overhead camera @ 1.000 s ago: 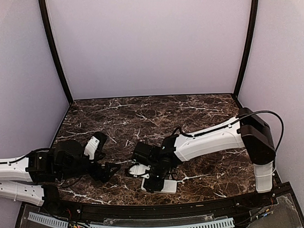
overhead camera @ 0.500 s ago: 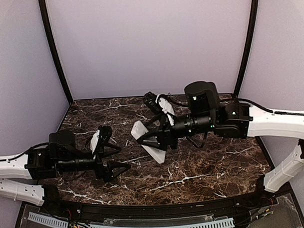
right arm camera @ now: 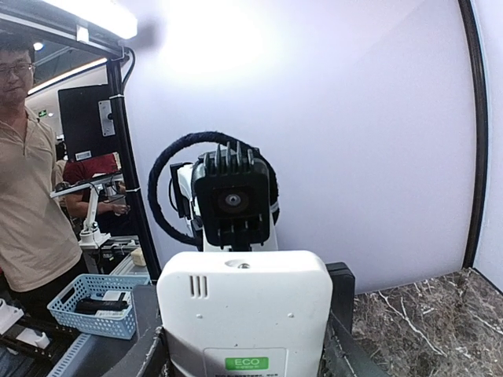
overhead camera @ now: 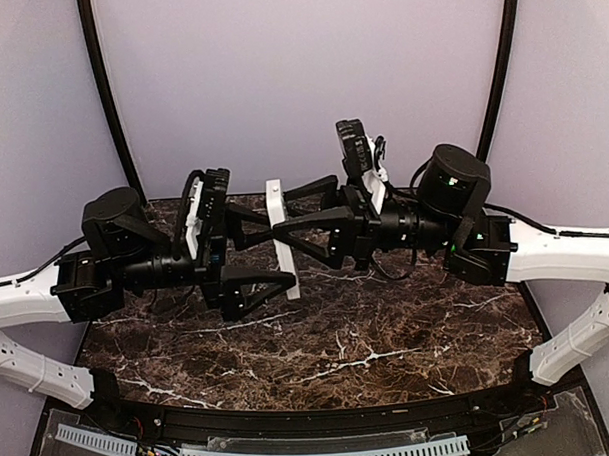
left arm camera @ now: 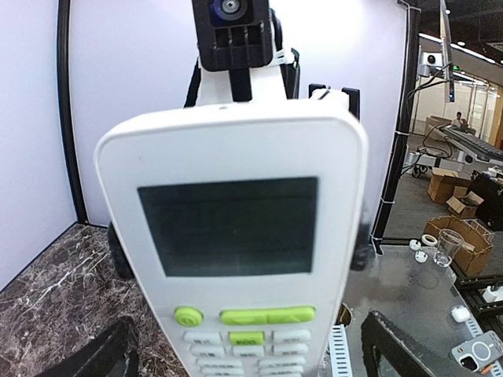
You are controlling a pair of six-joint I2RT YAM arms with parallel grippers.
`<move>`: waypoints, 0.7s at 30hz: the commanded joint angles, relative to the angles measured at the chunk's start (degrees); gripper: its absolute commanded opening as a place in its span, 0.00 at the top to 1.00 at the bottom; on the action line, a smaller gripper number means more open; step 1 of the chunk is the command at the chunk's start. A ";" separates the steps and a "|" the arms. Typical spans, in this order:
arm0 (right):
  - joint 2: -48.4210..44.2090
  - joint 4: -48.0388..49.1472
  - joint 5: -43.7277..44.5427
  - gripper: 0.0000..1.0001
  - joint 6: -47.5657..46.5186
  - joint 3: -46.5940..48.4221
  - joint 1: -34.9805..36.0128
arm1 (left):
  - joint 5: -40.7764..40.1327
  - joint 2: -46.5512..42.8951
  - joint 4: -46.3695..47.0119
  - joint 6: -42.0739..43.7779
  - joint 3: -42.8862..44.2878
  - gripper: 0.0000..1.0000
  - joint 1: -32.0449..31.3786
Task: Load the batteries into the remote control
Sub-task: Pass from the right arm to the left
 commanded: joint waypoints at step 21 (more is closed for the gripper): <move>-8.10 -13.84 13.62 0.03 -1.89 -0.45 -0.36 | -10.36 0.87 -13.36 -0.93 1.88 0.80 -0.27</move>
